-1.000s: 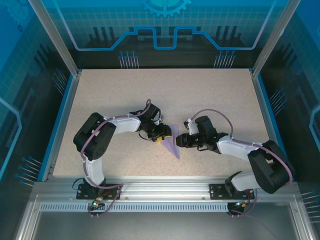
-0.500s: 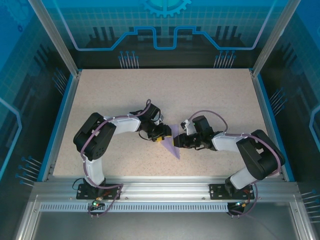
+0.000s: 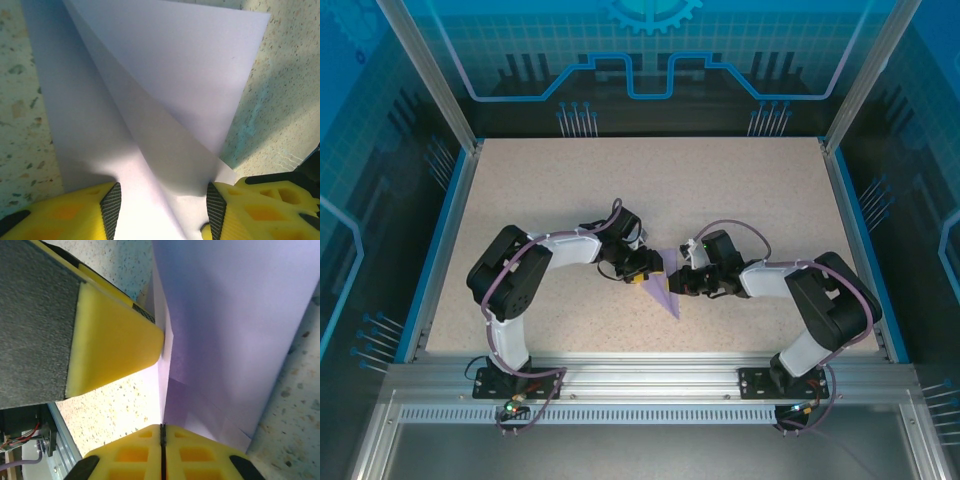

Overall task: Fold a paper plane with a square sheet of paper (fold left side to right side)
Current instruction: Fourth fold the wing at the center of the table.

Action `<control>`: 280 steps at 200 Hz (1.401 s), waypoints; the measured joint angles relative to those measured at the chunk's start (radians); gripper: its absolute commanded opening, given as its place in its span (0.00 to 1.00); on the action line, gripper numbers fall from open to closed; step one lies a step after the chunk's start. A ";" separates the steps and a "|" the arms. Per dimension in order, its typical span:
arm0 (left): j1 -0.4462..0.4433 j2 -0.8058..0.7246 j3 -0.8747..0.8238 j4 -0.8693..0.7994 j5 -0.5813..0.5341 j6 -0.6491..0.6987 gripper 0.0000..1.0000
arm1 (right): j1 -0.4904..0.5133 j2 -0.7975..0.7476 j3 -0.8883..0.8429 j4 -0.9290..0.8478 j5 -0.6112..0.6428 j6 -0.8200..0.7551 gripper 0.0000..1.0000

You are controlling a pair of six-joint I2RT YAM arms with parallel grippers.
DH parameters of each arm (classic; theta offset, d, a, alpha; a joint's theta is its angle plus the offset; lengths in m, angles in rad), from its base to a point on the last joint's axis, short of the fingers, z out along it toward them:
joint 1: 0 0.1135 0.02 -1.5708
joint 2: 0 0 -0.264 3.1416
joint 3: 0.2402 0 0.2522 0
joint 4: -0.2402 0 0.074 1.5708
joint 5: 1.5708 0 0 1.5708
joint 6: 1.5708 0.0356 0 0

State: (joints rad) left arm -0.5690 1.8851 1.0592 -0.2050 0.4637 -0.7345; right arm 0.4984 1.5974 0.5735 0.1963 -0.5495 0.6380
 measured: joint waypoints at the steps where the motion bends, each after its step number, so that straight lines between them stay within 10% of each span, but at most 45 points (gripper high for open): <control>1: 0.000 0.000 0.000 0.000 0.000 0.000 0.53 | 0.000 0.000 0.000 -0.001 0.000 0.000 0.07; 280: -0.003 0.000 0.006 -0.008 -0.007 0.000 0.55 | -0.022 0.021 0.043 -0.129 0.105 -0.055 0.08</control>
State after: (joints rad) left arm -0.5724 1.8851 1.0653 -0.2131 0.4568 -0.7341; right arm 0.4767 1.6180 0.6167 0.0669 -0.4450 0.5831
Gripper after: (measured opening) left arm 0.548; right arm 0.082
